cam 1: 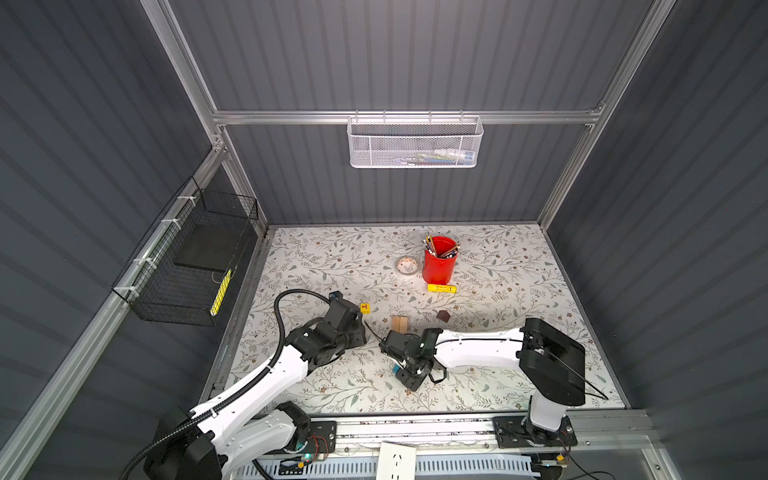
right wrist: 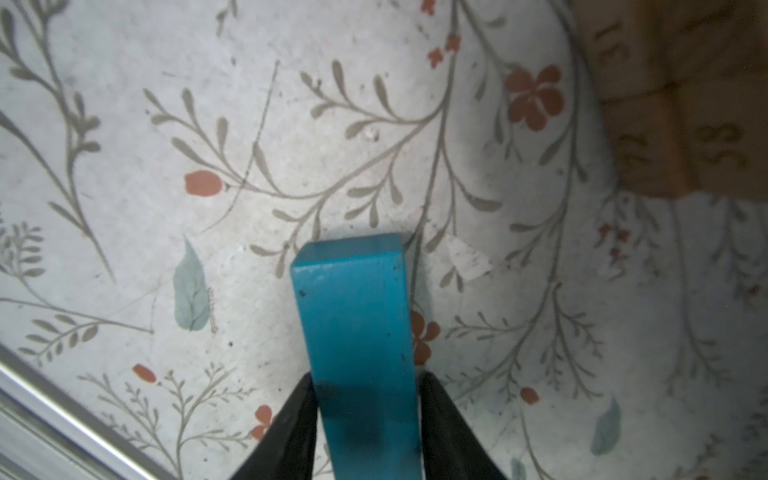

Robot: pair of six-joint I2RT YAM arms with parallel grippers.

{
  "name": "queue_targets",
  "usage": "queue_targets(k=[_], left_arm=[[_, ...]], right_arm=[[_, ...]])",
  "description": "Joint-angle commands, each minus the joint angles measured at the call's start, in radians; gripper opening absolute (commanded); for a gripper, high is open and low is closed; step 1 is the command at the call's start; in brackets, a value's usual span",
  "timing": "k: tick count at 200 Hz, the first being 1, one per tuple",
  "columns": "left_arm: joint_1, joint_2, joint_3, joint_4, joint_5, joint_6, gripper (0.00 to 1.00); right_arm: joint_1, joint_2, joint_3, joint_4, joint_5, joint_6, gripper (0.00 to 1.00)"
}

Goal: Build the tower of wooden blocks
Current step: 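Lift the teal bar with the right gripper and carry it over the wood bars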

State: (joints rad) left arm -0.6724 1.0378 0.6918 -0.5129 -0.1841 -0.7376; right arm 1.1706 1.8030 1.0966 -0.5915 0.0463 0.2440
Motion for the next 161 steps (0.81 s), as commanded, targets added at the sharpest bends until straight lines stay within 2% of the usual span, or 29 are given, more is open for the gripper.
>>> queue_targets(k=[1,47,75,120,161], left_arm=[[0.000,-0.014,-0.004,-0.025,-0.015,-0.005,0.56],[0.001,-0.026,-0.002,-0.036,-0.028,-0.006,0.56],[0.000,-0.043,-0.005,-0.044,-0.041,-0.013,0.56],[0.000,-0.074,-0.003,-0.060,-0.063,-0.023,0.56],[0.002,-0.100,0.027,-0.089,-0.127,-0.025,0.56]], right_arm=[[0.005,0.022,0.021,-0.014,0.019,0.013,0.41],[0.005,0.033,0.037,-0.027,0.031,0.018,0.36],[0.006,0.008,0.032,-0.039,0.023,0.052,0.28],[0.006,-0.072,0.062,-0.067,-0.023,0.179,0.21],[-0.009,-0.097,0.193,-0.188,0.032,0.343,0.21]])
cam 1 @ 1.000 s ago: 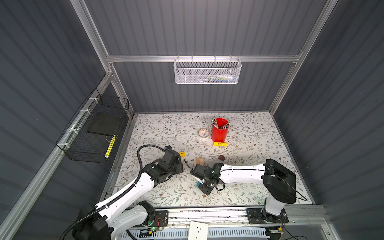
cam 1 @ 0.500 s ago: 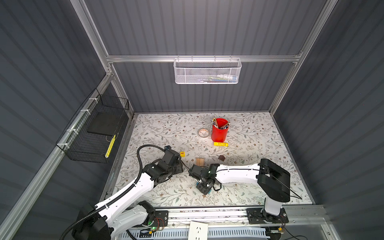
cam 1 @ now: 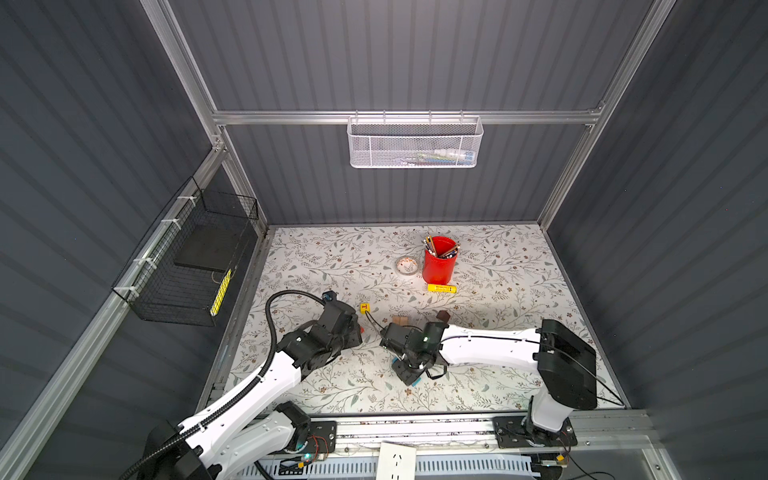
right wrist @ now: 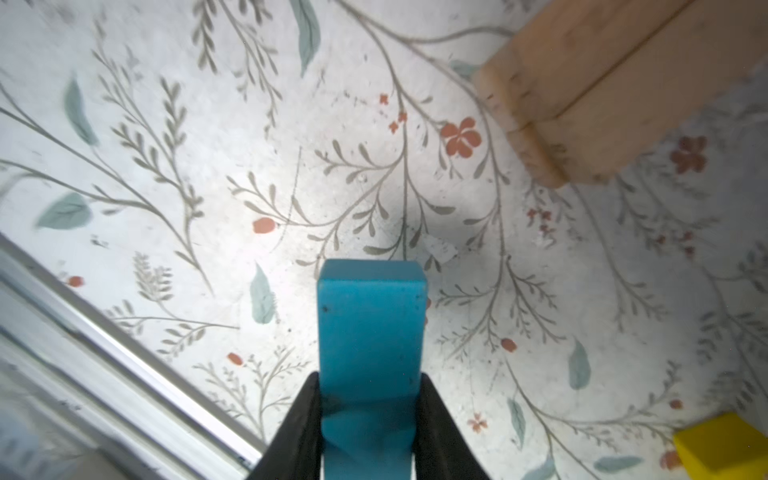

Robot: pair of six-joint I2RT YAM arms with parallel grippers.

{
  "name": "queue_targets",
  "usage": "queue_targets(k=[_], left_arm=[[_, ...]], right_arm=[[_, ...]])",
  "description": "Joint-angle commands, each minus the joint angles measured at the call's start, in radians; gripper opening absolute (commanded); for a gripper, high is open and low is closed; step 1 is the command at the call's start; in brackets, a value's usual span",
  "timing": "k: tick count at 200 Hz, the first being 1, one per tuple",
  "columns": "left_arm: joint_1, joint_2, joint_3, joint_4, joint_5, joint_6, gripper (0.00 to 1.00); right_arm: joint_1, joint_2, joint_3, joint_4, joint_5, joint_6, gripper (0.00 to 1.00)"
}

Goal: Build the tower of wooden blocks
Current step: 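Lift the teal bar with the right gripper and carry it over the wood bars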

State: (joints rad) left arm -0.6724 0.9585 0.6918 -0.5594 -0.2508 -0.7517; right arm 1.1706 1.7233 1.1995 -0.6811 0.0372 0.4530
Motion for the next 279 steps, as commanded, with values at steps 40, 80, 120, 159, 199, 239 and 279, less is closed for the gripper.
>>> queue_targets(k=[40,80,120,159,199,239,279], left_arm=[[0.007,-0.013,0.052,-0.015,-0.116,0.008,0.56],[0.014,0.028,0.081,0.028,-0.120,0.032,0.56],[0.032,0.080,0.110,0.059,-0.115,0.046,0.57],[0.039,0.098,0.105,0.062,-0.118,0.029,0.56],[0.042,0.094,0.102,0.049,-0.121,0.022,0.57],[0.042,0.093,0.106,0.042,-0.118,0.012,0.57],[0.042,0.088,0.100,0.037,-0.122,0.008,0.58]], right_arm=[[-0.098,0.014,0.227,-0.213,0.092,0.331,0.20],[-0.156,0.091,0.350,-0.278,0.193,0.468,0.18],[-0.197,0.175,0.401,-0.249,0.217,0.557,0.17],[-0.199,0.263,0.460,-0.264,0.226,0.596,0.17],[-0.200,0.310,0.484,-0.253,0.212,0.599,0.17],[-0.198,0.349,0.492,-0.253,0.199,0.619,0.17],[-0.197,0.365,0.509,-0.255,0.206,0.614,0.17]])
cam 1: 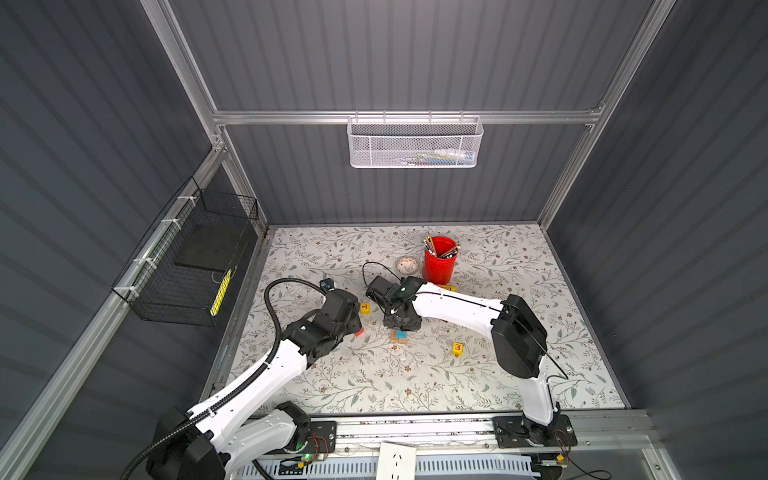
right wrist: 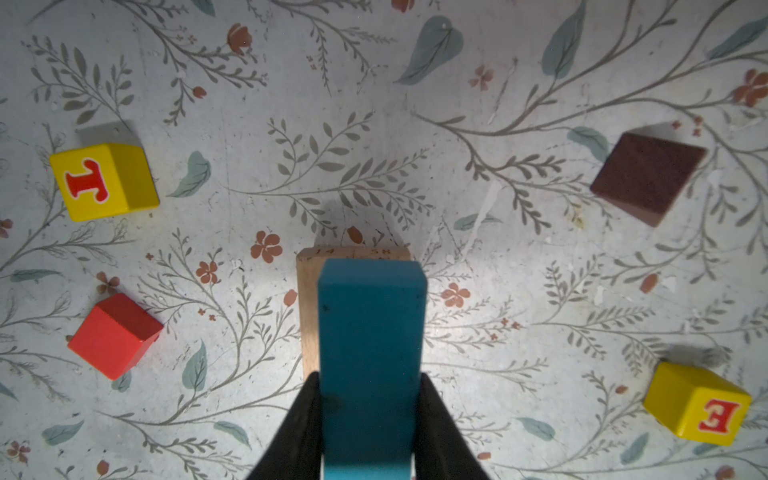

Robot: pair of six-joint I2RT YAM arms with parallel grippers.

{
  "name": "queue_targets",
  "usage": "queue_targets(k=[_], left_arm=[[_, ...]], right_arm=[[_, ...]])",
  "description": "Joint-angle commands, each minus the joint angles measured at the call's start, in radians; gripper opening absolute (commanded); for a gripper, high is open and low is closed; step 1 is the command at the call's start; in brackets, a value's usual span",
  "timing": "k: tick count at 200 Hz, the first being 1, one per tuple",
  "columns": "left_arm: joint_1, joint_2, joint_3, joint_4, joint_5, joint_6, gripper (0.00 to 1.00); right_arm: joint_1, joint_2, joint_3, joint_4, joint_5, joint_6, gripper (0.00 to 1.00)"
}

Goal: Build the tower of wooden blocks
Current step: 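Lift the teal bar with the right gripper and carry it over the wood bars, then lower the teal bar upright beside the wood bars with the right gripper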

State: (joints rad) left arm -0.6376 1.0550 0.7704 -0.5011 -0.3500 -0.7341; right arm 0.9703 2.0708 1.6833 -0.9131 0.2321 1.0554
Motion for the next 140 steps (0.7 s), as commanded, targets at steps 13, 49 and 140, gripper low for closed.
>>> queue_targets(k=[13,49,140], left_arm=[[0.007,-0.003,0.021,-0.022,-0.023,-0.011,0.58],[0.007,0.003,0.023,-0.024,-0.021,-0.017,0.58],[0.007,0.010,0.024,-0.025,-0.024,-0.016,0.60]], right_arm=[[0.002,0.030,0.028,-0.025,0.003,0.011,0.17],[0.001,0.051,0.047,-0.039,0.004,0.008,0.17],[0.002,0.080,0.066,-0.049,0.006,0.004,0.20]])
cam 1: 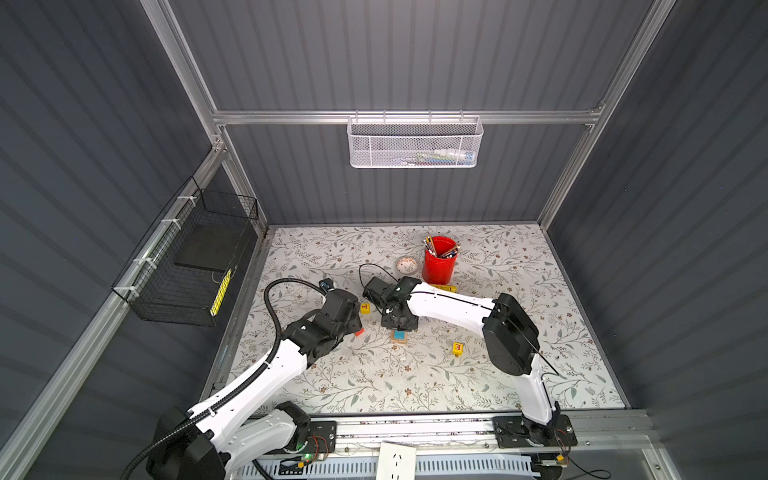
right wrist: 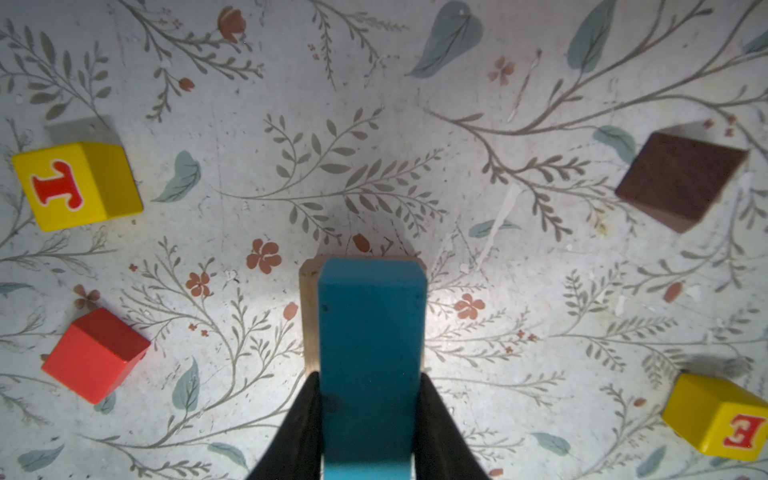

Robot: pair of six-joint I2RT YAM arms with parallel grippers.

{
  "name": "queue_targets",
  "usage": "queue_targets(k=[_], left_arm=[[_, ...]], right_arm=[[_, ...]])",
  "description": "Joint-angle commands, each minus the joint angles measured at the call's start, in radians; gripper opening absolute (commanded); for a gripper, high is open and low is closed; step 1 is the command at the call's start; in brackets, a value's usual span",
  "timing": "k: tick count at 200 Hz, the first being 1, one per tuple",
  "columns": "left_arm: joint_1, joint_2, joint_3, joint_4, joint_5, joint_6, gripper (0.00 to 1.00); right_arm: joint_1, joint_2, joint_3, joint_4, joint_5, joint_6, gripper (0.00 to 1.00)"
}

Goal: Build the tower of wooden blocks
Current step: 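Lower the teal bar upright beside the wood bars with the right gripper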

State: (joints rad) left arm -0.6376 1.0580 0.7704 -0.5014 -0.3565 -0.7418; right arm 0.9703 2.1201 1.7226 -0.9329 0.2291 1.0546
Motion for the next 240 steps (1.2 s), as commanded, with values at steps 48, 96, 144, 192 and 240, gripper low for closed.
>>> queue_targets(k=[48,96,144,192,240], left_arm=[[0.008,0.004,0.025,-0.026,-0.018,-0.008,0.60],[0.007,0.011,0.026,-0.024,-0.017,-0.005,0.60],[0.008,0.013,0.027,-0.023,-0.013,-0.002,0.60],[0.008,0.012,0.027,-0.023,-0.012,-0.005,0.60],[0.009,0.012,0.027,-0.024,-0.013,-0.002,0.60]], right_arm=[[0.001,0.042,0.029,-0.028,0.009,0.004,0.23],[0.000,0.050,0.028,-0.026,0.001,0.004,0.27],[0.000,0.041,0.032,-0.028,0.007,-0.001,0.40],[-0.002,0.039,0.040,-0.031,0.013,-0.002,0.41],[-0.007,0.037,0.042,-0.029,0.019,-0.006,0.33]])
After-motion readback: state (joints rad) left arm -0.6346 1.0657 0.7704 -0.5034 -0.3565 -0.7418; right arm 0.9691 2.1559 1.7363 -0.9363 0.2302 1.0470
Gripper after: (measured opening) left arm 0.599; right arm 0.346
